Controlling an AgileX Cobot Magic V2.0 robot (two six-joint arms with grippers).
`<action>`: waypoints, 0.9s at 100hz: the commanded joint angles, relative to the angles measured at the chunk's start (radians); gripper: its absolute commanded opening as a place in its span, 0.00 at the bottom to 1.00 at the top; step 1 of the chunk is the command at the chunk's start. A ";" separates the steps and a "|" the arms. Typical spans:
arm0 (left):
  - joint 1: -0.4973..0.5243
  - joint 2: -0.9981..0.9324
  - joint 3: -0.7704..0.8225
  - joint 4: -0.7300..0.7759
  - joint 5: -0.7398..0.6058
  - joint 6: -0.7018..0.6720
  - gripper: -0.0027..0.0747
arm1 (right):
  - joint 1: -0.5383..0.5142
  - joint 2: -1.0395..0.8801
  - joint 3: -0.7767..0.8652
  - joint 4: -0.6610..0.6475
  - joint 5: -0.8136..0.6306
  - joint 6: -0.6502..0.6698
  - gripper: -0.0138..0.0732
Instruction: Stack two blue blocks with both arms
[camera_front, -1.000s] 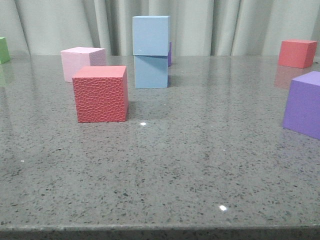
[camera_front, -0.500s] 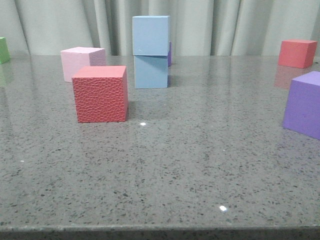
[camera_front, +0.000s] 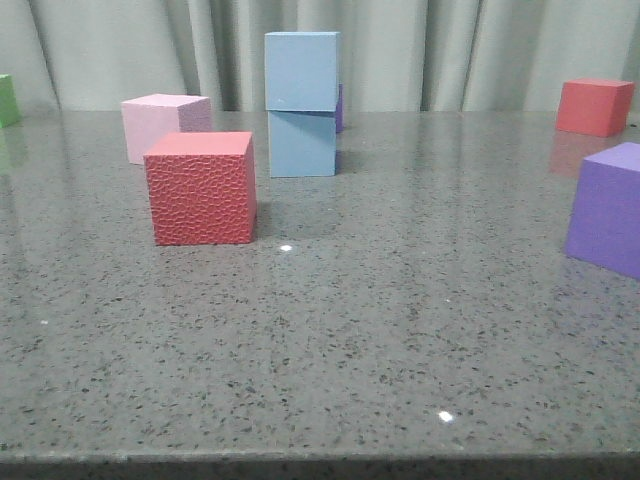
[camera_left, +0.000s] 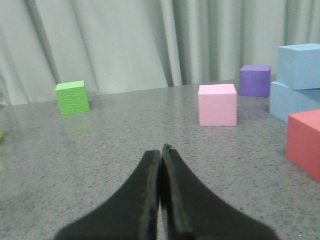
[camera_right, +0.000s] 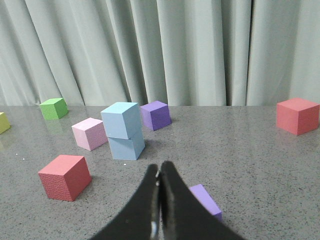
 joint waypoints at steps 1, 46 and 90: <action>0.042 -0.021 0.005 -0.021 -0.087 0.004 0.01 | -0.004 0.017 -0.021 -0.019 -0.082 -0.007 0.08; 0.133 -0.073 0.061 -0.035 -0.076 0.004 0.01 | -0.004 0.017 -0.021 -0.019 -0.082 -0.007 0.08; 0.133 -0.073 0.061 -0.035 -0.076 0.004 0.01 | -0.004 0.017 -0.021 -0.019 -0.082 -0.007 0.08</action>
